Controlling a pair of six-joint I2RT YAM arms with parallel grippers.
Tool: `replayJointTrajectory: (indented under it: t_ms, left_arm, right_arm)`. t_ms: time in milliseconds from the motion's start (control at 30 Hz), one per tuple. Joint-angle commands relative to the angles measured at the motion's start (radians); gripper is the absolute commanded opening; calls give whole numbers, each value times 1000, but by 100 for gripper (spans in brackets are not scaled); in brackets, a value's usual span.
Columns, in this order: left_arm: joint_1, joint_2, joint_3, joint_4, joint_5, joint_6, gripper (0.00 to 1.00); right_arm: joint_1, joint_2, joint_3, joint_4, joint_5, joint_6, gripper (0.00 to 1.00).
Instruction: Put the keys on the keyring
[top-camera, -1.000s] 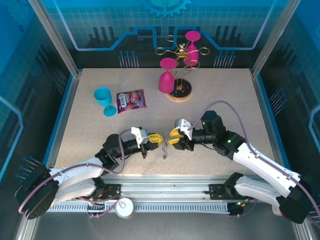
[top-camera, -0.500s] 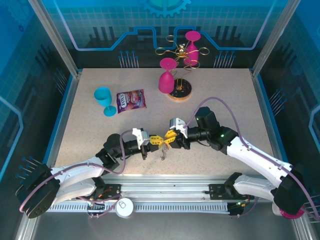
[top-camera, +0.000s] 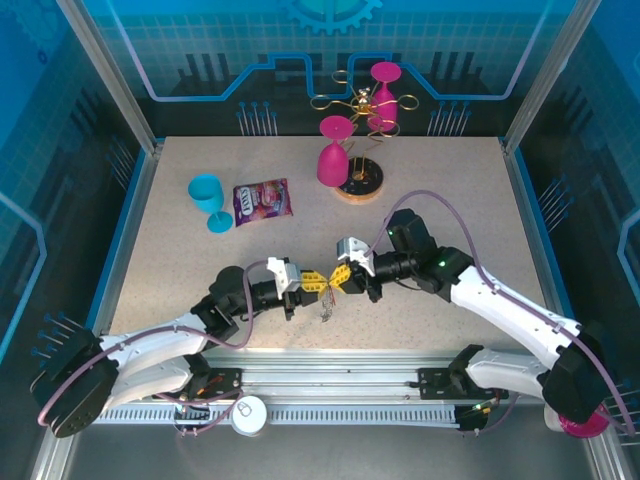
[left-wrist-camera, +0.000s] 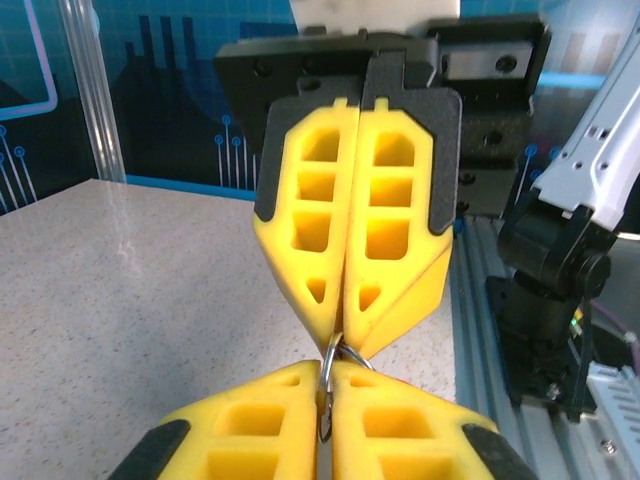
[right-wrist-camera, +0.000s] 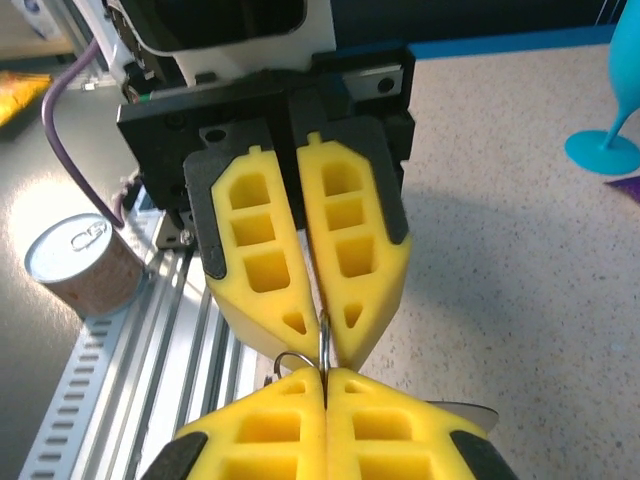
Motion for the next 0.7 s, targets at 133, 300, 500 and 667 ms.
replayJointTrajectory:
  t_ms: [133, 300, 500, 667]
  left_arm:
    - [-5, -13, 123, -334, -4, 126, 11]
    - [-6, -4, 175, -448, 11, 178, 0]
    - [-9, -34, 157, -419, -20, 189, 0]
    - [-10, -62, 120, -354, -42, 160, 0]
  right_arm:
    - [66, 94, 197, -316, 113, -151, 0]
    - [106, 157, 274, -417, 155, -177, 0]
    - [87, 129, 236, -336, 215, -94, 11]
    - [25, -35, 77, -161, 245, -17, 43]
